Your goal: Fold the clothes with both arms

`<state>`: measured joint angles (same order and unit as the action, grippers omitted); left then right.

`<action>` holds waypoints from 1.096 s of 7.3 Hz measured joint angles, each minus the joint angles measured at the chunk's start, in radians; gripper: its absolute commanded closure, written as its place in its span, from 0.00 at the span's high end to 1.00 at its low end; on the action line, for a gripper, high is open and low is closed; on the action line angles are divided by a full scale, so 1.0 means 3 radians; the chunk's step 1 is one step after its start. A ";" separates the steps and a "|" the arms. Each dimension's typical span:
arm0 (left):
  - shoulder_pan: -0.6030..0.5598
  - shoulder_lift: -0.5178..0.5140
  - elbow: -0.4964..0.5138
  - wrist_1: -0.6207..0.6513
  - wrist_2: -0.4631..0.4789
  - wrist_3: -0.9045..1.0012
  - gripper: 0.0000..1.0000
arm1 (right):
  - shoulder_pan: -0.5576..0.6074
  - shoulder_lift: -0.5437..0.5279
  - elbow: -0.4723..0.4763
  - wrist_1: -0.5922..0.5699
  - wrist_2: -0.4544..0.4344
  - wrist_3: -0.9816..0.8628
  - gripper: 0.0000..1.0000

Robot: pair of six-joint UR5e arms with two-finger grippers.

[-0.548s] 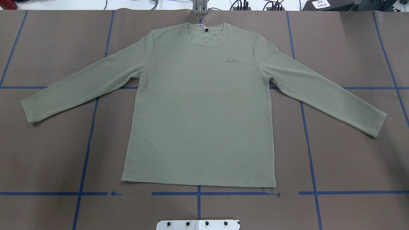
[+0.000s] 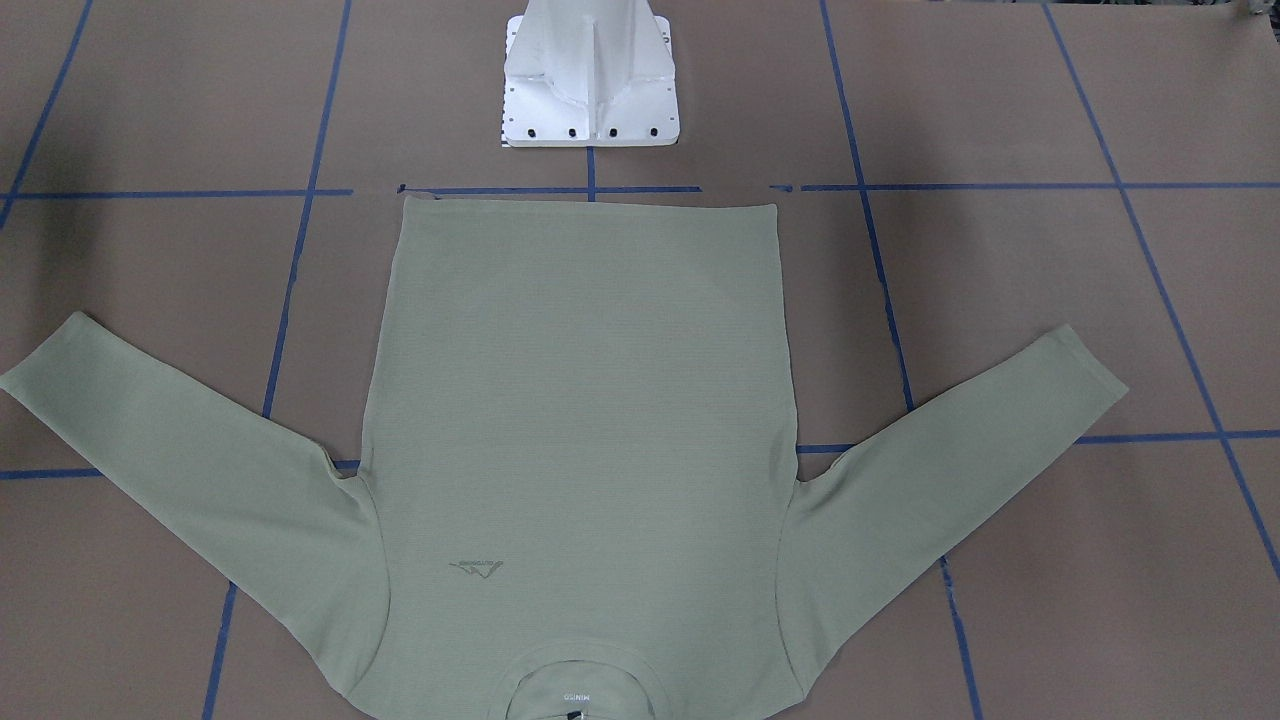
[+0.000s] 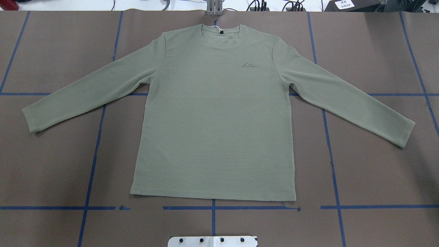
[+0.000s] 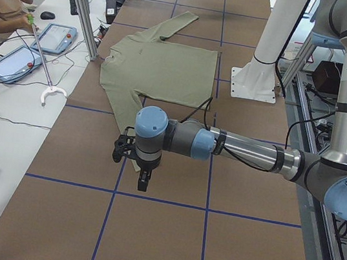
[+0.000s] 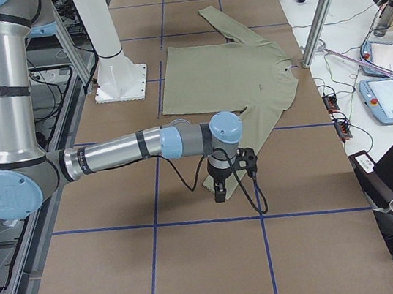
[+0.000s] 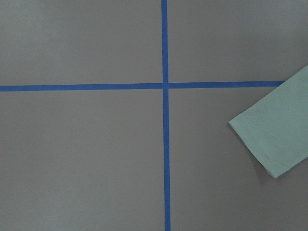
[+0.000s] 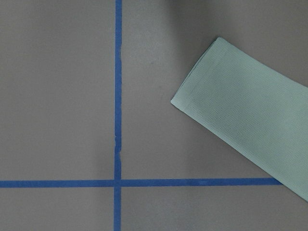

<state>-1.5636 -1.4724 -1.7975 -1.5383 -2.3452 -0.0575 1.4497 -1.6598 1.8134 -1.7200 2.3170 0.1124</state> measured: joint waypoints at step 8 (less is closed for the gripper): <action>0.0361 -0.0128 -0.0043 -0.0608 -0.0575 -0.0329 0.99 | -0.0458 0.0190 -0.0451 0.0774 0.0298 0.0149 0.99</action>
<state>-1.4553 -1.5107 -1.8104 -1.7207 -2.5177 -0.1563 1.3124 -1.6029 1.6782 -1.4877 2.4063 0.1571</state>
